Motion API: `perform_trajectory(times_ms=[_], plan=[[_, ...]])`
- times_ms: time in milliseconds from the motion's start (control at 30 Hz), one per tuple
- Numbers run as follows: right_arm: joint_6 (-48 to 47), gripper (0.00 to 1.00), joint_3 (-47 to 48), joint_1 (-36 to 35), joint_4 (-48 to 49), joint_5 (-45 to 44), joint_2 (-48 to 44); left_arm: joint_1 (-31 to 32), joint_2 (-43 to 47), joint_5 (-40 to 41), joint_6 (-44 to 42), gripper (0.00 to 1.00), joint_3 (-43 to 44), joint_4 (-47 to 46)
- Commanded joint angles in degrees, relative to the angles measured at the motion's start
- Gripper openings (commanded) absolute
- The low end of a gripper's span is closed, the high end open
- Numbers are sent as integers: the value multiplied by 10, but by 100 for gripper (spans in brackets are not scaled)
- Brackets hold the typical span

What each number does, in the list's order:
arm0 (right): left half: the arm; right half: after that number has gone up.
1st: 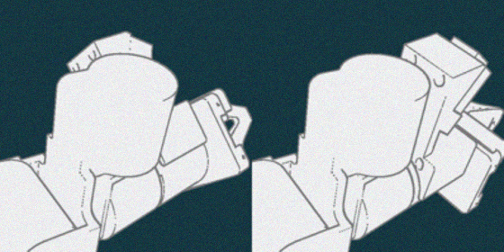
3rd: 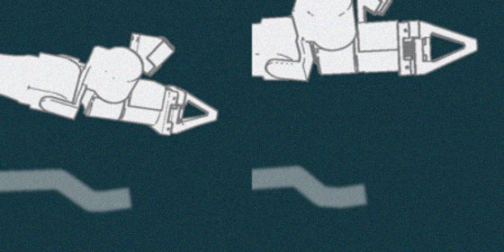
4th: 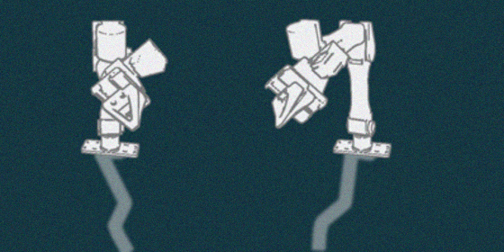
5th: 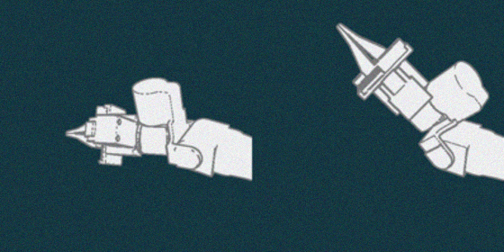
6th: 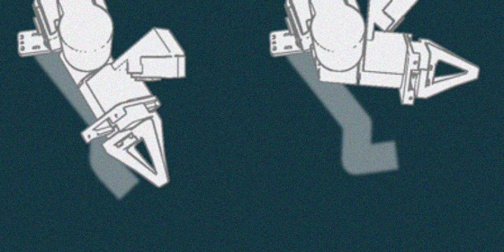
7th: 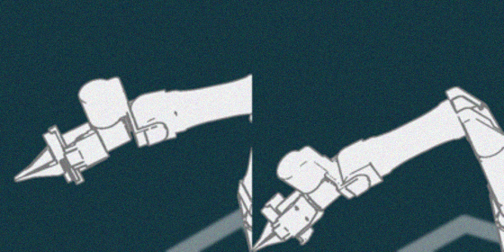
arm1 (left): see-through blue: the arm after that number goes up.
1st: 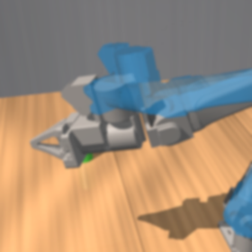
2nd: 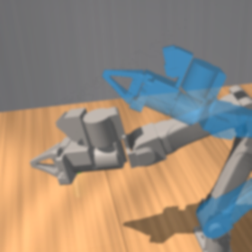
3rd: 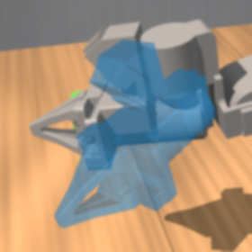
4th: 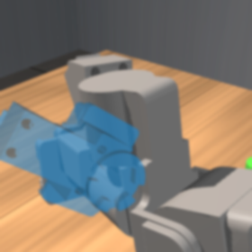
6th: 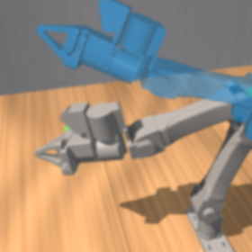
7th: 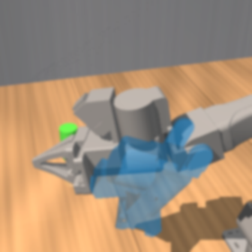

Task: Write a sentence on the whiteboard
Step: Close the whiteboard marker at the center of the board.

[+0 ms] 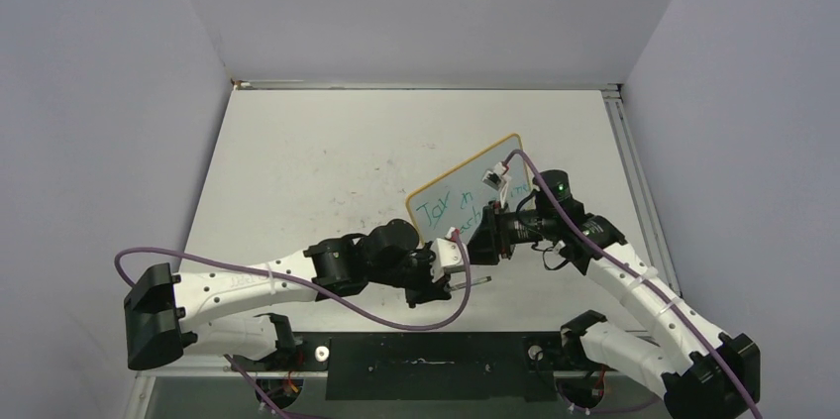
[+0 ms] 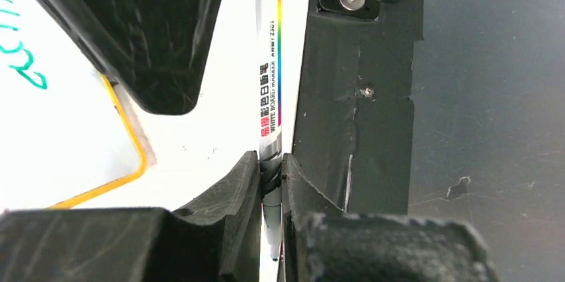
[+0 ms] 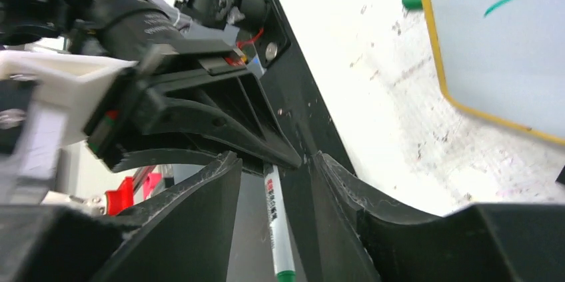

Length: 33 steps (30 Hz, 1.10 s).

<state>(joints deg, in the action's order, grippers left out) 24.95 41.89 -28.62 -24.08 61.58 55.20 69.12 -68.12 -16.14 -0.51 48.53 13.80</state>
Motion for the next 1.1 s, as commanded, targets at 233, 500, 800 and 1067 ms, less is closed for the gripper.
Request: perform_trajectory(times_ms=[233, 500, 800, 1067], plan=[[5, 51, -29, 12, 49, 39, -35, -27, 29, -49, 46, 0, -9, -50], [32, 48, -60, 7, 58, 60, -58, -49, 29, -75, 46, 0, -6, -53], [55, 36, -68, -1, 87, 55, -61, -52, 23, -84, 52, 0, -6, -57], [60, 28, -70, -6, 90, 56, -63, -53, 19, -79, 53, 0, -3, -53]])
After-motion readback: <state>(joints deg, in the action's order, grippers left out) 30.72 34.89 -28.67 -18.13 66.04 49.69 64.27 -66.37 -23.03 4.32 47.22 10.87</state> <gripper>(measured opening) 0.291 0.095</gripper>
